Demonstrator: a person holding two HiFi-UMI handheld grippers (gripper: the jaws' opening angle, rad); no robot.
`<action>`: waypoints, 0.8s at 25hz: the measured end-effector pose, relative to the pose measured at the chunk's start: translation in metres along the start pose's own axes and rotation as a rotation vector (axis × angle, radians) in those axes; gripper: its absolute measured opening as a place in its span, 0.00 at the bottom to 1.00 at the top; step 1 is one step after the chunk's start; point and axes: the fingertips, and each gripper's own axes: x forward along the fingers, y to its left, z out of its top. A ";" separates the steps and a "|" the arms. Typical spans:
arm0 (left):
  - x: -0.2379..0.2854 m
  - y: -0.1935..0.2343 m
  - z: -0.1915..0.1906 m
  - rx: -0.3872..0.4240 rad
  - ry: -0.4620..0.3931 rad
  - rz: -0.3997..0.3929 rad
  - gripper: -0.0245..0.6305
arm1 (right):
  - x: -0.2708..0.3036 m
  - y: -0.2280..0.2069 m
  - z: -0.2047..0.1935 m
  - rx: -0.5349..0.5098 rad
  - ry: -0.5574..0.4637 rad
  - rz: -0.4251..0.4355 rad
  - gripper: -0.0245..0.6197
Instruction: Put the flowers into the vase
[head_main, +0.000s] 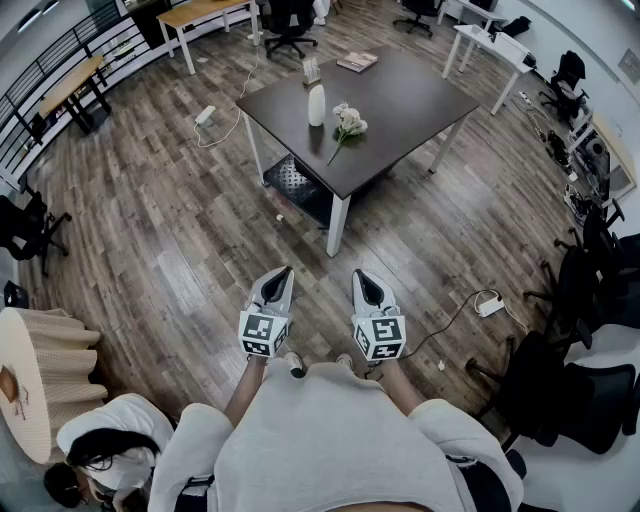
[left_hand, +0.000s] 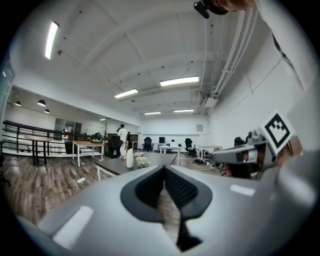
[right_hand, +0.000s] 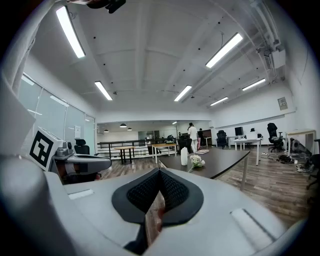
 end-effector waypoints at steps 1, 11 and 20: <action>0.000 0.000 -0.001 -0.002 0.002 0.000 0.05 | 0.000 0.000 -0.001 0.001 0.001 -0.001 0.03; 0.001 -0.009 -0.002 0.000 0.008 0.003 0.05 | -0.004 -0.005 -0.005 0.000 0.004 0.016 0.03; 0.009 -0.023 0.005 0.008 0.006 0.019 0.05 | -0.012 -0.017 0.002 0.047 -0.034 0.071 0.03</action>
